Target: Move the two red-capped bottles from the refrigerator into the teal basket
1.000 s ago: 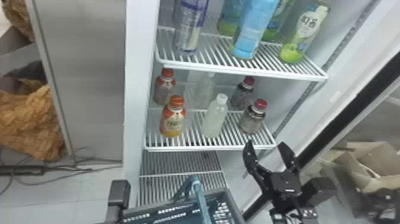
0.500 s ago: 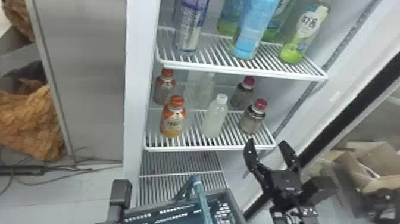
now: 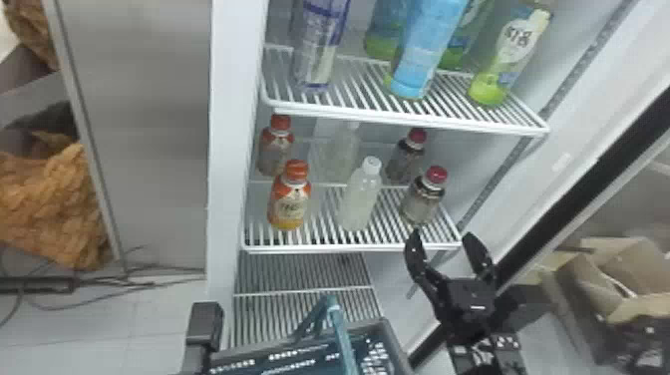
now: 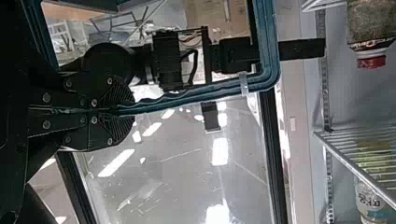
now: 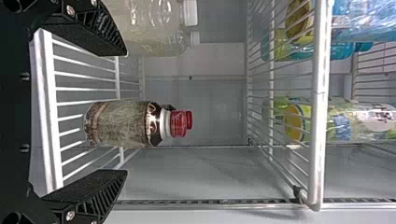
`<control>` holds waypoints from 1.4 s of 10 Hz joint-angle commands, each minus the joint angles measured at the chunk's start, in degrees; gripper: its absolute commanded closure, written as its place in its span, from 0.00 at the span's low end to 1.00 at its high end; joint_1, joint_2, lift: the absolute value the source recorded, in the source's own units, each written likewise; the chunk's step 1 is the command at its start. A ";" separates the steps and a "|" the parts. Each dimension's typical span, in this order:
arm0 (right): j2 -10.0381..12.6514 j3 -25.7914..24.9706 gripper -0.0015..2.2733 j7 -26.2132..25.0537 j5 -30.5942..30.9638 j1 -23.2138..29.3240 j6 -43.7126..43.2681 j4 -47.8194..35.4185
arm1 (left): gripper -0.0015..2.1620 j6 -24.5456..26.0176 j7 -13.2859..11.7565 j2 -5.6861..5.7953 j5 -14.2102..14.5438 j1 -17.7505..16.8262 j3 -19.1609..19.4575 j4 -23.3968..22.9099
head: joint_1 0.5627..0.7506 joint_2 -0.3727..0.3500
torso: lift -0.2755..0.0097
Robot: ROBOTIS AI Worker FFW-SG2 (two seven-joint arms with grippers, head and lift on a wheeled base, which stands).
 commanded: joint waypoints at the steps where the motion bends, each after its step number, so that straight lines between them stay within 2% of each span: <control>1: -0.48 0.09 0.05 -0.05 0.56 -2.35 -0.01 2.11 | 0.51 -0.01 0.05 0.00 0.06 0.00 -0.19 0.05 | 0.70 0.03 | 0.17; 11: -1.98 -0.02 0.05 -0.22 2.85 -15.15 0.28 14.34 | 0.51 -0.85 0.05 0.09 0.06 -0.14 -0.42 0.05 | 0.70 0.03 | 0.17; 14: -2.24 -0.02 0.05 -0.22 3.53 -16.97 0.28 17.01 | 0.51 -0.29 0.05 0.09 0.06 -0.28 -0.53 0.05 | 0.70 0.03 | 0.17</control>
